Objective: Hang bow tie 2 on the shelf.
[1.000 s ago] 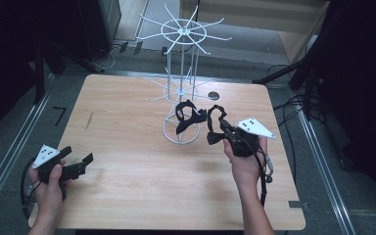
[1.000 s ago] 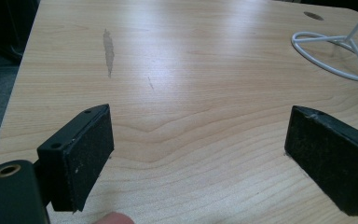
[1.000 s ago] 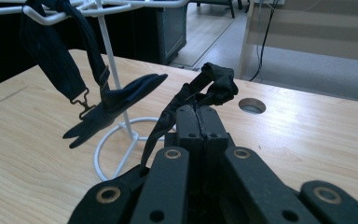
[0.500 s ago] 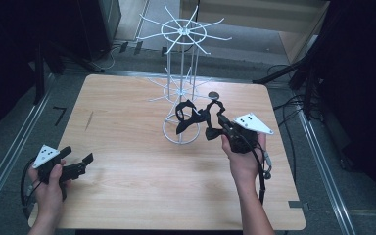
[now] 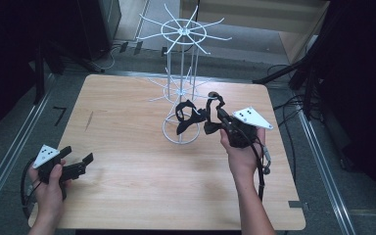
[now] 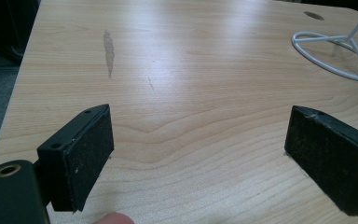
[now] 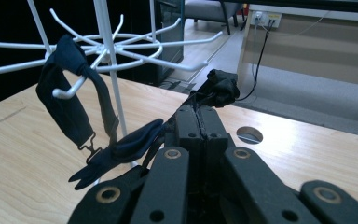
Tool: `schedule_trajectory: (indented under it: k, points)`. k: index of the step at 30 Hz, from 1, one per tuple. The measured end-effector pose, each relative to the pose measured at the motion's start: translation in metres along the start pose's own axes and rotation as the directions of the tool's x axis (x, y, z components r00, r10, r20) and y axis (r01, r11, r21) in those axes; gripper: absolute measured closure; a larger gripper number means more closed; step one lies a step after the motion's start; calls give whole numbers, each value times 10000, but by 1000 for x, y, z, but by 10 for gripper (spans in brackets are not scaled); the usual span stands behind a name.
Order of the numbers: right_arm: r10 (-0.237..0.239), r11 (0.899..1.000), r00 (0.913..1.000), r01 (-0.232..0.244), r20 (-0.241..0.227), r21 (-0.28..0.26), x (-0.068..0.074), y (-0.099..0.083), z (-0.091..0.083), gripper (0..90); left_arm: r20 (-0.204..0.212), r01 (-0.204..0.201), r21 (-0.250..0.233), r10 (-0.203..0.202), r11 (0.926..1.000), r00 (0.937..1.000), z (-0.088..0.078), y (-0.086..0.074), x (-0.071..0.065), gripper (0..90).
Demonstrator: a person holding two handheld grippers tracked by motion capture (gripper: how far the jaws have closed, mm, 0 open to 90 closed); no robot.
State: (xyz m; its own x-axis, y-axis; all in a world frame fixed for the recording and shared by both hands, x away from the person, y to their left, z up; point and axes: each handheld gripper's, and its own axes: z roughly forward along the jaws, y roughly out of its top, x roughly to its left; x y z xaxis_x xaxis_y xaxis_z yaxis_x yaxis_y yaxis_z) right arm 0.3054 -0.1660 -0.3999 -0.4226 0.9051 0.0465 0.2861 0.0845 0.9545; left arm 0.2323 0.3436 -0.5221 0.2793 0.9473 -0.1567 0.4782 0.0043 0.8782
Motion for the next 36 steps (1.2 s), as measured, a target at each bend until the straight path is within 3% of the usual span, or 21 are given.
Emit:
schedule_trajectory:
  k: [21, 36]
  points:
    - [-260, 9992, 9996, 262, 72, -306, 6, 8, -4, 900, -1, 22, 24, -22, 10000, 10000, 0, 0, 0, 84]
    - [-849, 9964, 9960, 847, -262, -107, 24, 10, 9, 900, 4, 58, 39, -58, 10000, 10000, 0, 0, 1, 84]
